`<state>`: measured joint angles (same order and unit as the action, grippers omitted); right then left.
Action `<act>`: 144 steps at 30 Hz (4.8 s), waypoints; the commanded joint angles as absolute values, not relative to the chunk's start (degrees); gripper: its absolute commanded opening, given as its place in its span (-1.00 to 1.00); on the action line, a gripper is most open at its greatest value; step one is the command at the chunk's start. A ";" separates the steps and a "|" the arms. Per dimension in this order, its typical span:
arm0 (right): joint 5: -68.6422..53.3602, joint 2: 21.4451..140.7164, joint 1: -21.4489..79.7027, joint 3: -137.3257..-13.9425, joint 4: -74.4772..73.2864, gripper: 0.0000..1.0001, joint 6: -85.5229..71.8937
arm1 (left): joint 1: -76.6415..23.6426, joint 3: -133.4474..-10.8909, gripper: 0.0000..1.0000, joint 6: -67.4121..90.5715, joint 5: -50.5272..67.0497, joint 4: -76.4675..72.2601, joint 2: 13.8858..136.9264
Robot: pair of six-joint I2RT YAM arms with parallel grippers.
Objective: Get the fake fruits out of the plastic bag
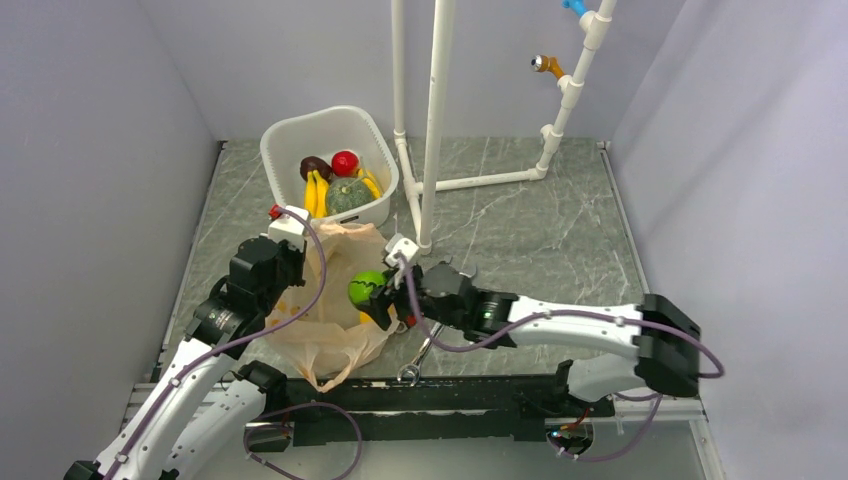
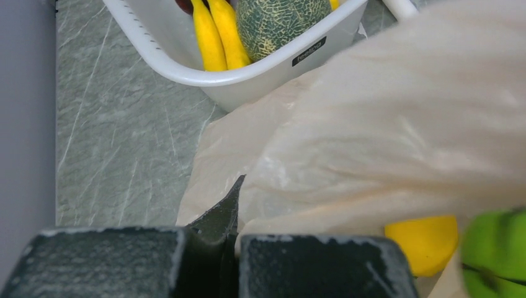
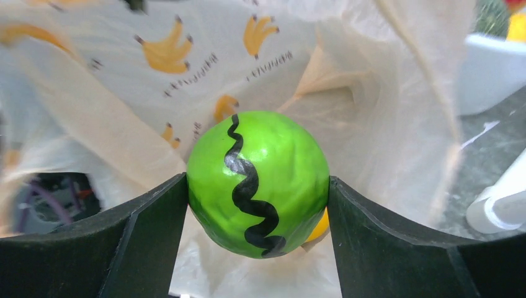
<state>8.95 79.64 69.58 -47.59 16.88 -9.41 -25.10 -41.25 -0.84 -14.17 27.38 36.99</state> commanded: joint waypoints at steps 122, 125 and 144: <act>25.95 104.91 73.77 -79.80 -17.44 0.12 -3.39 | -25.40 -41.22 -1.00 -1.39 -18.85 26.65 35.66; 19.23 107.80 72.05 -81.81 -21.33 0.19 -1.00 | -25.36 -41.22 -1.00 -1.35 -18.76 26.68 35.59; -2.96 104.53 70.98 -71.67 -16.67 0.84 5.11 | -25.35 -41.22 -1.00 -1.35 -18.56 26.60 35.76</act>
